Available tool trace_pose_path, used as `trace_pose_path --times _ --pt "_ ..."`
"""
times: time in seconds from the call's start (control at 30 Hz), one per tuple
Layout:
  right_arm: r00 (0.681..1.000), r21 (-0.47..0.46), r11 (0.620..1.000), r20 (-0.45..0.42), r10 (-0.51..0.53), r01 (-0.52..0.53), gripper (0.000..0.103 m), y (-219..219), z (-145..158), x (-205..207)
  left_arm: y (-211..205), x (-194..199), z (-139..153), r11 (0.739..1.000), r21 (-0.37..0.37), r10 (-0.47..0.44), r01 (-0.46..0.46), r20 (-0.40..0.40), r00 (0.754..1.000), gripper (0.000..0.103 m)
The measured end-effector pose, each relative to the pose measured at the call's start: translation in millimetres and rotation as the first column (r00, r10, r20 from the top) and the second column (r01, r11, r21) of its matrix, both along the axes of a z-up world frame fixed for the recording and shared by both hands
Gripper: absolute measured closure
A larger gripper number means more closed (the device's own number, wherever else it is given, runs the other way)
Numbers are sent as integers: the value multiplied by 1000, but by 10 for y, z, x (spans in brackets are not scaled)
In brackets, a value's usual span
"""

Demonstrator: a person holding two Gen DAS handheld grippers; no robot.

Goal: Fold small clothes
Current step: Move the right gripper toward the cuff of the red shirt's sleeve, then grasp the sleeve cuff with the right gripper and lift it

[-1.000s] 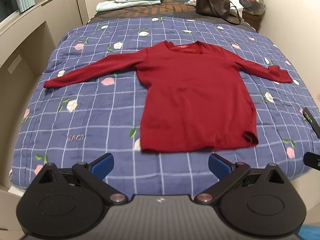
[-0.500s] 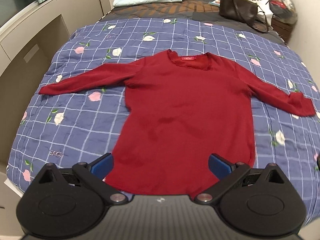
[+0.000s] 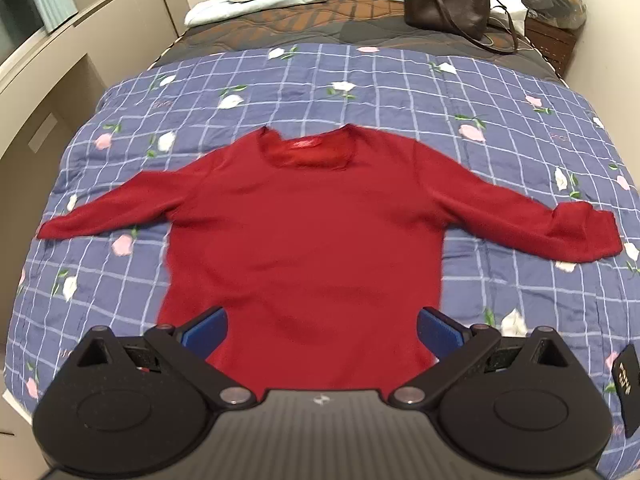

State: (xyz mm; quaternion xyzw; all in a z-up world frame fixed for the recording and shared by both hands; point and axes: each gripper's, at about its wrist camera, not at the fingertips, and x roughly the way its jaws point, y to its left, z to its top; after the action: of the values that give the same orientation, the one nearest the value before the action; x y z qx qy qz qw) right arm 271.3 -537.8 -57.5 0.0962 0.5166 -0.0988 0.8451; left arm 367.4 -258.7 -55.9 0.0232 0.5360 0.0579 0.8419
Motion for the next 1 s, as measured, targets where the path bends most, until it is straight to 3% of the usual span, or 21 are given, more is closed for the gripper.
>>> trace_pose_path --times 0.2,0.37,0.5,0.83,1.0 --pt "1000 21 999 2 -29 28 0 -325 -176 303 -414 418 -120 999 -9 -32 32 -2 999 0" --pt "989 111 990 111 -97 84 0 -735 -353 458 -672 804 -347 999 -43 -26 25 -11 1000 0" --pt "971 148 977 162 -176 152 0 -1106 -628 613 -834 1102 -532 999 -28 -40 40 -8 999 0" --pt "962 92 974 164 -220 207 0 -1847 -1359 1190 -1133 1710 -1017 998 8 -60 60 11 998 0" --pt "952 148 962 174 -253 229 1 -2153 -1700 1466 -1151 1923 -1354 998 2 -59 59 14 998 0"
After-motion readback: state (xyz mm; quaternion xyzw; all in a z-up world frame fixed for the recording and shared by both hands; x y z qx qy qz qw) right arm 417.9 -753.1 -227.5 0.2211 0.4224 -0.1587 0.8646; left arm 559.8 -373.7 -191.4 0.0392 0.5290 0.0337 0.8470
